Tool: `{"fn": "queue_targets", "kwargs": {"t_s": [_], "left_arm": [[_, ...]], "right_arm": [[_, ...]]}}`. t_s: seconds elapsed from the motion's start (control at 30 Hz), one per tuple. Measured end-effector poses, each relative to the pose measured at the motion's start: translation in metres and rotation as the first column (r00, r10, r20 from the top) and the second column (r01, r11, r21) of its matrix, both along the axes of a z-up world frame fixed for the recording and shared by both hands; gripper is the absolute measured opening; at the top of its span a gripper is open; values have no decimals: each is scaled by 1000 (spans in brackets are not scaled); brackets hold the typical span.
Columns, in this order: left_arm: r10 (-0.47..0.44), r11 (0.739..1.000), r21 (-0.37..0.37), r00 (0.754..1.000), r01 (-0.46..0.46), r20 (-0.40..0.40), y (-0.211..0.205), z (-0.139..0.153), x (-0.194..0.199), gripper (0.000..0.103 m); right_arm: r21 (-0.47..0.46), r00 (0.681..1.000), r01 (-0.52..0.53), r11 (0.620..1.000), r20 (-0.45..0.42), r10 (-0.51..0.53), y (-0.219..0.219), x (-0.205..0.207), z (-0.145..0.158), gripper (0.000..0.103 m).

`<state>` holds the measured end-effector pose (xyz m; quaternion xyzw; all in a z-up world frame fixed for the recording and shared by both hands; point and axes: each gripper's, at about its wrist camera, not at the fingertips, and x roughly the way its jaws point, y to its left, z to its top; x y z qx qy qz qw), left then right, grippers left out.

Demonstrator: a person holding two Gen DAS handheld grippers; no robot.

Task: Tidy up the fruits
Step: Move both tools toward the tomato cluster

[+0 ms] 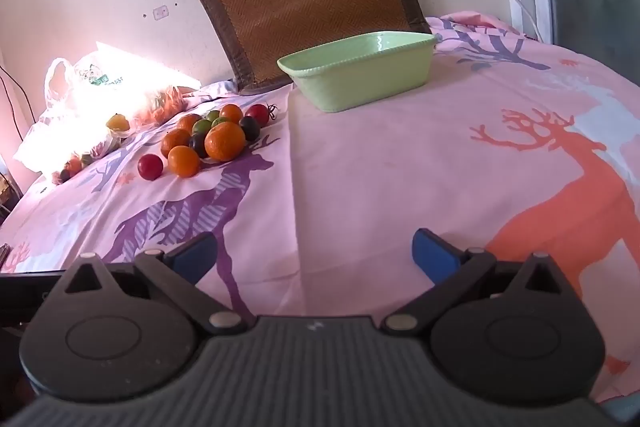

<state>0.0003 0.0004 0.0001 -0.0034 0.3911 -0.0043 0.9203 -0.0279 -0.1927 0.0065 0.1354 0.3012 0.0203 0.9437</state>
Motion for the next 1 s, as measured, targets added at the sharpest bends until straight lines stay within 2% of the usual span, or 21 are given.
{"fn": "queue_targets", "kwargs": {"t_s": [0.37,0.43,0.5,0.6,0.7,0.73,0.77,0.8,0.87,1.0], "left_arm": [[-10,1000,3,1000,10,13,3,0,-2,103],[-32,999,3,999,32,42,5,-3,-6,103],[-78,997,-8,991,79,111,11,-6,-15,103],[-179,983,-12,976,182,125,22,-5,-18,103],[-151,984,-64,972,165,179,47,9,-10,103],[-140,986,-64,969,155,202,54,16,-3,102],[-138,986,-62,966,155,219,59,25,4,99],[-137,986,-66,963,156,233,63,33,12,95],[-153,979,-93,955,181,254,68,46,31,80],[-239,949,-144,940,279,243,59,47,66,62]], "right_arm": [[-26,1000,-12,1000,1,12,1,-2,2,103],[-33,1000,-17,999,4,17,2,-3,3,103],[-61,999,-19,998,40,21,1,-4,5,103],[-154,989,-66,986,123,85,7,-1,16,102],[-244,962,-182,953,154,224,15,13,28,80],[-267,950,-230,936,148,275,18,20,32,64],[-280,939,-271,921,133,317,22,29,36,54],[-282,927,-311,908,120,355,27,38,39,49],[-273,911,-363,891,97,401,36,54,41,38],[-238,894,-419,876,57,443,52,78,34,36]]}}
